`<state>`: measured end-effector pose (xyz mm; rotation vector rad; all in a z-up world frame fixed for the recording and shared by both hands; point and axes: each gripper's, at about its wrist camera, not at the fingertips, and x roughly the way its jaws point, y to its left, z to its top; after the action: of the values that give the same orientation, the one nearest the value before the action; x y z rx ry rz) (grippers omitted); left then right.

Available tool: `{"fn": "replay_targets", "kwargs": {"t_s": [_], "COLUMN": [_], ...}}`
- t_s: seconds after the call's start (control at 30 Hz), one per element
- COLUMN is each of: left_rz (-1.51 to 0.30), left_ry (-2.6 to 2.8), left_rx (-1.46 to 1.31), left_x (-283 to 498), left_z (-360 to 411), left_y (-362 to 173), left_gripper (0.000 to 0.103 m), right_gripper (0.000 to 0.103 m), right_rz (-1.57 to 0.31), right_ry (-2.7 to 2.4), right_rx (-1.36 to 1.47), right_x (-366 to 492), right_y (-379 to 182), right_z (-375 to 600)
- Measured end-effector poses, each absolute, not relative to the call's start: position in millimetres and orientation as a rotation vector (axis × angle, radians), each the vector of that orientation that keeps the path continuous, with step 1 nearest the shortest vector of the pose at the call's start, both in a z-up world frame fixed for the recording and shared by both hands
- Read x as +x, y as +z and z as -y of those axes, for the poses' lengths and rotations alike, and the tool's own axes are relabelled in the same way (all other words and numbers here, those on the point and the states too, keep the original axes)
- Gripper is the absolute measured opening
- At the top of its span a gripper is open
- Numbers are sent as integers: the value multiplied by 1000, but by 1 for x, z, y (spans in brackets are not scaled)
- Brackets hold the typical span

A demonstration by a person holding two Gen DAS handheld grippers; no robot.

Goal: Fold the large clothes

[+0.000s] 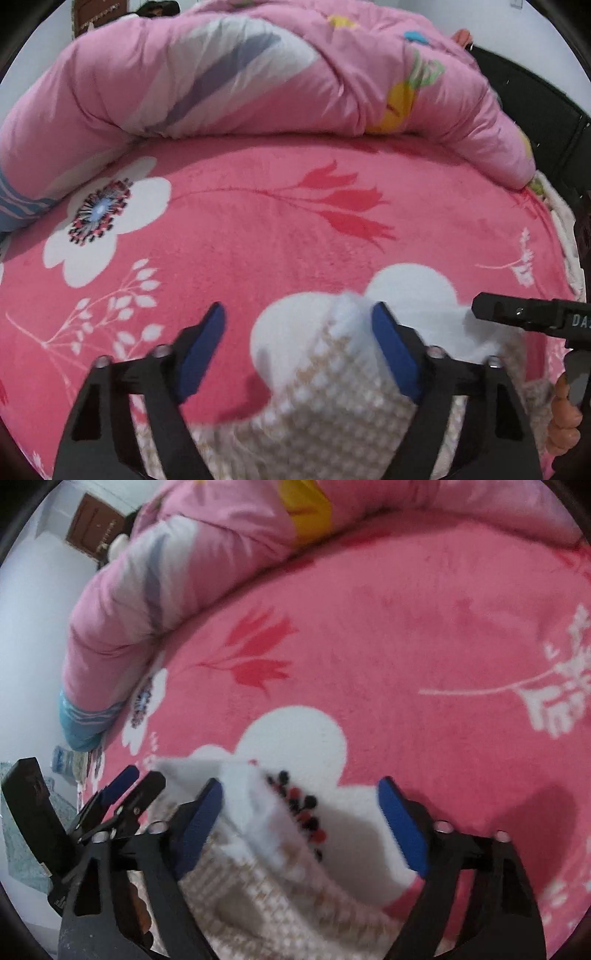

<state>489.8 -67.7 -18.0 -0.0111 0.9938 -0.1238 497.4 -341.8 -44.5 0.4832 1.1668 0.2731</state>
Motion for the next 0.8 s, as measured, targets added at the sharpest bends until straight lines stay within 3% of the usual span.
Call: {"fn": "replay_targets", "kwargs": {"t_s": [0.03,0.1,0.13,0.17,0.2,0.4,0.57,0.67,0.8], "left_rz": [-1012,-1037,-1041,-1038,-1016,-875,-800,-789,-790], "left_ry": [-141,-179,-206,-222,-224,-326,-412,-435,-443], "left_rx": [-14,-31,-39,-36,-8,117,204,240,259], "left_x": [494,497,496,493,488,426,344,302,267], "left_z": [68,68,70,72,75,78,62,53,43], "left_y": [-24,-29,-29,-27,-22,35,60,49,19], "left_gripper": [63,35,27,15,13,11,11,11,11], "right_gripper": [52,25,13,13,12,11,12,20,45], "right_rz": [-1166,-1140,-1124,-1106,-1094,-994,-947,-966,-886], "right_ry": [279,317,330,339,345,418,449,440,462], "right_rx": [487,488,479,459,441,253,122,64,55], "right_x": [496,490,486,481,478,416,349,311,273], "right_y": [-45,-44,-40,-32,-27,24,33,24,45], "right_z": [341,338,335,333,330,310,297,293,302]}}
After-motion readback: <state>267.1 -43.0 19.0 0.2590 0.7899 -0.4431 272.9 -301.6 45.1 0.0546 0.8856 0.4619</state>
